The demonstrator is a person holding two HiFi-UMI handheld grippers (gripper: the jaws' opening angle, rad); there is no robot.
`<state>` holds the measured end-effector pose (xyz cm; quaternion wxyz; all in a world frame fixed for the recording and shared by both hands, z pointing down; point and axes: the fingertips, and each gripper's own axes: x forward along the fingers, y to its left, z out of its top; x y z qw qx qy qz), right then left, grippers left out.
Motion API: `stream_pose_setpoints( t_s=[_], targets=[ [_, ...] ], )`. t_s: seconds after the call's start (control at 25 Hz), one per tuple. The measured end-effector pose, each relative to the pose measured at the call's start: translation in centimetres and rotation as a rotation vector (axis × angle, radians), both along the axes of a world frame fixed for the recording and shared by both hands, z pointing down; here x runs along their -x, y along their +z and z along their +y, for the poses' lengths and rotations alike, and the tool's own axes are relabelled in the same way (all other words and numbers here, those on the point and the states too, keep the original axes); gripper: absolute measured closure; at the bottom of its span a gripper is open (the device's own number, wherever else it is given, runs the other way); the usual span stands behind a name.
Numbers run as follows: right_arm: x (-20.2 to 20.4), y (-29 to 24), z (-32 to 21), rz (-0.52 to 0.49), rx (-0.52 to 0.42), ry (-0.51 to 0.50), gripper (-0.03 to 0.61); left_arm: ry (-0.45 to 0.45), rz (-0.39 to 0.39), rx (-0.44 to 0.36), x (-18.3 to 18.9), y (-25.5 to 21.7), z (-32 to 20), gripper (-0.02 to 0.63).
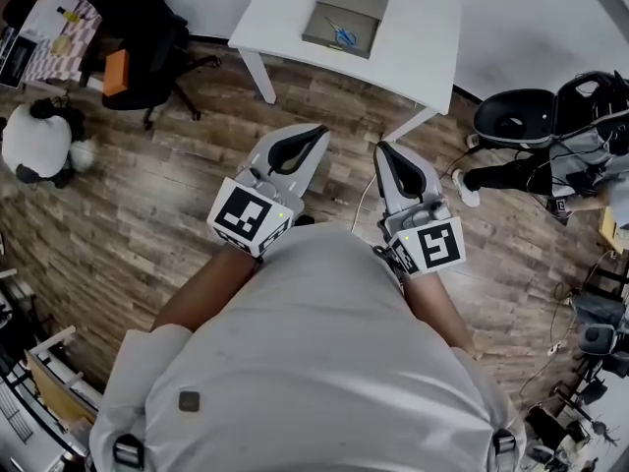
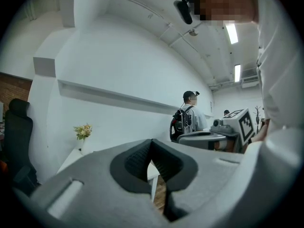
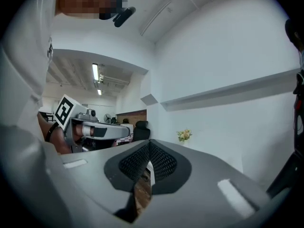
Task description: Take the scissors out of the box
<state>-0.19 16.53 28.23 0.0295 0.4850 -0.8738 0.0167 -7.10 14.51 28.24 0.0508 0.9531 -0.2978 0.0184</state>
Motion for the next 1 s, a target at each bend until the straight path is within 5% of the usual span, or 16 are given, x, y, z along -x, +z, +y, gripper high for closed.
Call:
stream_pose_setpoints(
  t_s=[0.56, 1.0],
  targets=[
    [7.4, 1.1, -5.5, 0.013, 0.056, -0.014, 0.568, 0.002, 0.025, 0.032, 7.2, 0.5, -6.0, 0.614],
    [5.3, 2.0, -8.6, -0.01, 0.083, -0.026, 0.568, -0.012, 0.007, 0.046, 5.6, 1.1, -8.8, 0.614]
  ],
)
